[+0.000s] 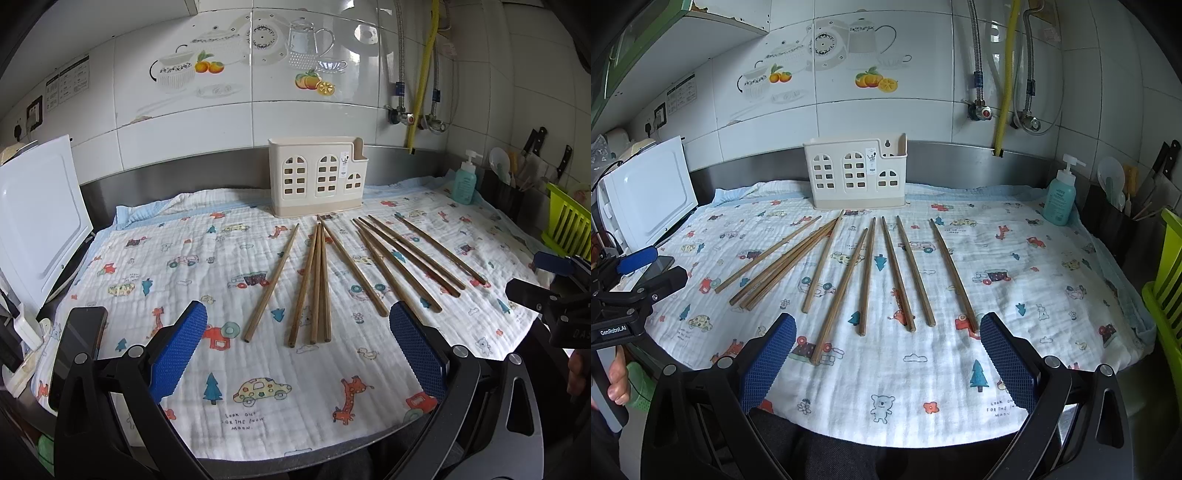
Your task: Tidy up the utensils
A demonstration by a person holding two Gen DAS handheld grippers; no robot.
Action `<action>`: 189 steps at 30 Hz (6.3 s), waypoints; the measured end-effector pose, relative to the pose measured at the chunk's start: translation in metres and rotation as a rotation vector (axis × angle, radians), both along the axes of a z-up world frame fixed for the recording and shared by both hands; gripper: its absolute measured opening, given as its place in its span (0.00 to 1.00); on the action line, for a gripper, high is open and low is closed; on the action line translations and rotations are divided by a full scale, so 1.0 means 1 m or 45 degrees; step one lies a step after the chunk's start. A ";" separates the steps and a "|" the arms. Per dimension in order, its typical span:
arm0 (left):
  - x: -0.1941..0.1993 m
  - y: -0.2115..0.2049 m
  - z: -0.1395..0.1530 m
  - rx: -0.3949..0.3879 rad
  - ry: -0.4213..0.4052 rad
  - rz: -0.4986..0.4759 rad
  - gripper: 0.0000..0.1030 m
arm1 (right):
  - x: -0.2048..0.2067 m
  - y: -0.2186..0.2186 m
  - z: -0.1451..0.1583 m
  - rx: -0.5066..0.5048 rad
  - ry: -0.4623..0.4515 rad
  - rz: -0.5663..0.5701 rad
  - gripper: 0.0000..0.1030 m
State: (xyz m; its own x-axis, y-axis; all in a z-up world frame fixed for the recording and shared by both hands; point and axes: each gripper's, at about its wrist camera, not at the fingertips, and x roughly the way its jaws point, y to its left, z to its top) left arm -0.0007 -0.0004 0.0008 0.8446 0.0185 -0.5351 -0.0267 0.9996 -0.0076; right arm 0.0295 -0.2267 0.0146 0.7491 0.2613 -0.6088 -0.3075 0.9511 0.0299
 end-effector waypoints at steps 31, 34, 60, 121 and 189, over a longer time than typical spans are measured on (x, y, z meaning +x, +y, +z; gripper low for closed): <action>0.019 0.006 -0.011 -0.039 0.038 0.015 0.95 | 0.015 0.002 -0.010 0.012 0.034 -0.001 0.93; 0.021 0.010 -0.012 -0.044 0.041 0.023 0.95 | 0.019 0.001 -0.012 0.019 0.041 -0.002 0.93; 0.067 0.047 -0.039 -0.040 0.176 -0.020 0.60 | 0.054 -0.020 -0.034 0.038 0.132 -0.018 0.70; 0.126 0.039 -0.051 -0.035 0.337 -0.129 0.05 | 0.114 -0.038 -0.032 0.015 0.137 -0.004 0.06; 0.295 0.029 0.205 -0.018 -0.192 -0.129 0.05 | 0.329 0.082 0.122 -0.239 0.237 0.302 0.06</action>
